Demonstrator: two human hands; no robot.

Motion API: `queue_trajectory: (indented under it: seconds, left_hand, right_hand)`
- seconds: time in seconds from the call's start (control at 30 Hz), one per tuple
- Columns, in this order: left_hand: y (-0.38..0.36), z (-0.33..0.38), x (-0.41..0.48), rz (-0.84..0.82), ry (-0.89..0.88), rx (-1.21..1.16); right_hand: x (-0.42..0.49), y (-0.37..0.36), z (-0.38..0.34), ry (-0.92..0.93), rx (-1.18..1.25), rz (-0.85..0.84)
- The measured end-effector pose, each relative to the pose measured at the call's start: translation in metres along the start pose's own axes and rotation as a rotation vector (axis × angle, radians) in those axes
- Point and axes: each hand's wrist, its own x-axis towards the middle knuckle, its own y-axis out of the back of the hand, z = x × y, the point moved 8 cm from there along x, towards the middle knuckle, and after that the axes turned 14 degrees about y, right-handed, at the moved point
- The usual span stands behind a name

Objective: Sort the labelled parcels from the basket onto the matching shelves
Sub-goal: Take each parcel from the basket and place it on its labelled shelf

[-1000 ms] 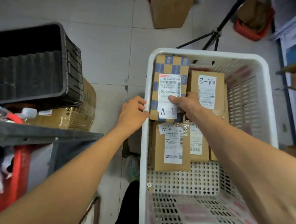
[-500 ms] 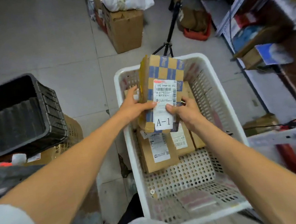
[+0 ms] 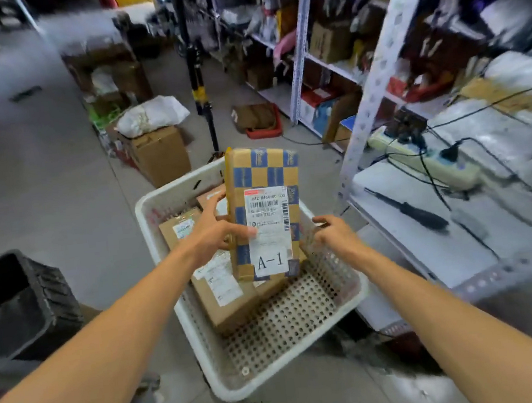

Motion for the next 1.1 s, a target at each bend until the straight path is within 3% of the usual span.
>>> queue_trajectory:
  seconds: [0.13, 0.33, 0.57, 0.7, 0.83, 0.93, 1.1]
  left_hand:
    - [-0.045, -0.002, -0.046, -0.051, -0.048, -0.014]
    - [-0.1, -0.031, -0.108, -0.132, -0.075, -0.01]
    - [-0.179, -0.065, -0.152, -0.252, -0.116, 0.112]
    - [-0.238, -0.072, -0.159, -0.341, -0.092, 0.162]
    - [-0.261, -0.097, -0.15, -0.263, -0.078, 0.138]
    - [-0.282, -0.116, -0.142, -0.315, 0.016, 0.028]
    - [-0.304, -0.127, -0.148, -0.382, 0.092, -0.058]
  right_hand:
    - [-0.054, 0.044, 0.049, -0.026, -0.243, -0.061]
    - [-0.125, 0.072, 0.072, 0.016, -0.253, -0.133]
    - [-0.192, 0.107, 0.092, 0.052, -0.191, -0.104]
    - [-0.24, 0.156, 0.116, 0.017, -0.238, -0.035]
    - [-0.297, 0.217, 0.143, -0.064, -0.276, 0.051]
    - [-0.345, 0.26, 0.176, -0.193, -0.28, 0.179]
    - [-0.389, 0.287, 0.213, -0.327, -0.28, 0.244]
